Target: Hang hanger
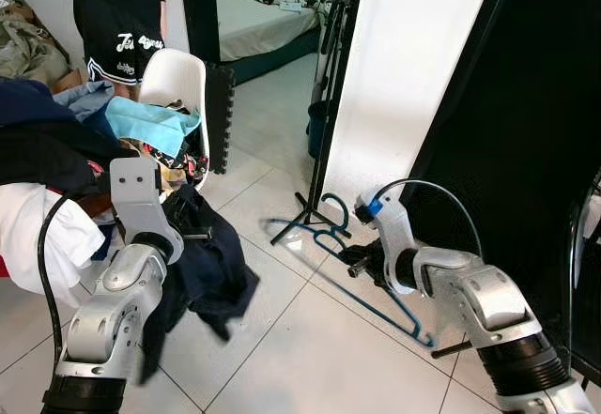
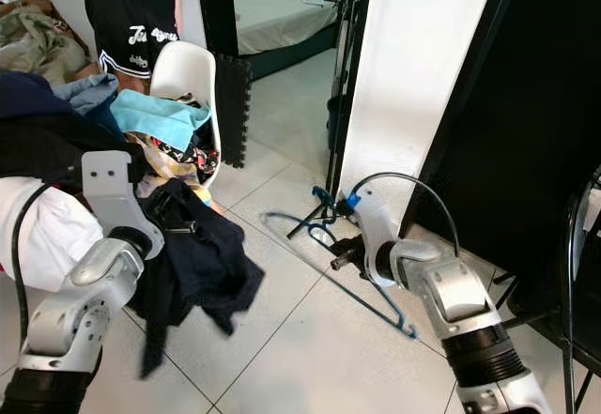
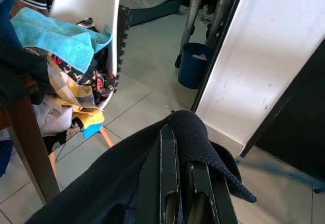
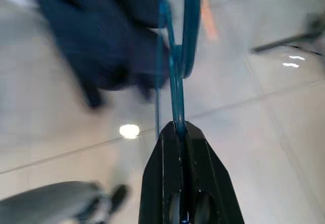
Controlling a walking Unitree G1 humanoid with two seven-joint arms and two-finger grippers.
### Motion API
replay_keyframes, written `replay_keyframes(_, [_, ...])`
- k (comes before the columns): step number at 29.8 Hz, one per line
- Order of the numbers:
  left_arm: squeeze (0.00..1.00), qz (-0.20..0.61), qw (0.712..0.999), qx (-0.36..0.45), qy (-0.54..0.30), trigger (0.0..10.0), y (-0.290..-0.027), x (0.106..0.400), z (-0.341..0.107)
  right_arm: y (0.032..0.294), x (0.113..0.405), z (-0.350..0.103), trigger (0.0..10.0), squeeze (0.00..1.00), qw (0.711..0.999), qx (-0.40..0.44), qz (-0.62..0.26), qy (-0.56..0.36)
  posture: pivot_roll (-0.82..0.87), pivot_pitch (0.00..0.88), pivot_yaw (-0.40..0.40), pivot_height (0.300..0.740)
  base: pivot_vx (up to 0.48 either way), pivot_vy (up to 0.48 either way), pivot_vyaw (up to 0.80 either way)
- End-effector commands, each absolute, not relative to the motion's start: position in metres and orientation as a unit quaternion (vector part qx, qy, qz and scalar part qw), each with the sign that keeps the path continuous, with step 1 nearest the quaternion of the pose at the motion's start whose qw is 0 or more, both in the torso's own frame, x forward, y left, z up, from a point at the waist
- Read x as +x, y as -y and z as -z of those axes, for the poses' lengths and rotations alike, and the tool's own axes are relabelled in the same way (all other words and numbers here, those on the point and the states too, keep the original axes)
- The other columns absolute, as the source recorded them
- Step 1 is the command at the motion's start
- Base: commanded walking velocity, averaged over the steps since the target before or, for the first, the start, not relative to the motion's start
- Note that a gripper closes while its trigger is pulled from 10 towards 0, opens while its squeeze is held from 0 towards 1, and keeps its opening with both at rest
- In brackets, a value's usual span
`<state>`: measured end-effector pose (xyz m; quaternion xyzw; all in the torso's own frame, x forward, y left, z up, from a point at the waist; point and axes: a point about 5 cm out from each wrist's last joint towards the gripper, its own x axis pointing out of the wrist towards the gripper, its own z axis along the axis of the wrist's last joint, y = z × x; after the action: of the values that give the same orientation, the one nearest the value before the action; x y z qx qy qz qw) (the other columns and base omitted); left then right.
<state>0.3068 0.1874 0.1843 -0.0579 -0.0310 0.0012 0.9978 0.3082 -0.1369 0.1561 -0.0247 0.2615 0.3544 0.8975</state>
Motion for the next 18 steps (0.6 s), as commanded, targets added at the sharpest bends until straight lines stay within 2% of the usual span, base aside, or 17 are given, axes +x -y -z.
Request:
replay_keyframes(1, [0.0,0.007,0.998,-0.053,0.043,10.0,-0.183,0.308,-0.19,0.132,0.302,-0.162,10.0,0.0,0.886,0.0,-0.386,-0.255,-0.03,0.027,-0.04,0.74,0.0,0.0,0.0])
replay_keyframes(2, [0.0,0.007,0.998,-0.053,0.043,10.0,-0.183,0.308,-0.19,0.132,0.302,-0.162,10.0,0.0,0.886,0.0,-0.386,-0.255,-0.03,0.027,-0.04,0.74,0.0,0.0,0.0])
replay_keyframes(4, [0.0,0.003,0.998,-0.04,0.043,10.0,-0.186,0.308,-0.189,0.128,0.287,-0.165,10.0,0.0,0.854,-0.029,-0.458,-0.246,-0.03,0.027,-0.041,0.74,0.0,0.0,0.0])
replay_keyframes(5, [0.0,0.003,0.998,-0.04,0.043,10.0,-0.186,0.308,-0.189,0.128,0.287,-0.165,10.0,0.0,0.854,-0.029,-0.458,-0.246,-0.03,0.027,-0.041,0.74,0.0,0.0,0.0])
replay_keyframes(7, [0.0,-0.005,0.999,-0.027,0.044,10.0,-0.191,0.308,-0.19,0.134,0.274,-0.159,10.0,0.0,0.823,-0.094,-0.503,-0.247,-0.03,0.027,-0.041,0.74,0.0,0.0,0.0])
replay_keyframes(15, [0.0,-0.01,0.999,-0.02,0.047,10.0,-0.195,0.307,-0.191,0.171,0.271,-0.151,10.0,0.0,0.796,-0.203,-0.489,-0.294,-0.03,0.025,-0.043,0.74,0.0,0.0,0.0])
replay_keyframes(18, [0.0,-0.007,0.999,-0.02,0.046,10.0,-0.191,0.306,-0.19,0.182,0.26,-0.156,10.0,0.0,0.767,-0.227,-0.516,-0.307,-0.03,0.027,-0.043,0.74,0.0,0.0,0.0])
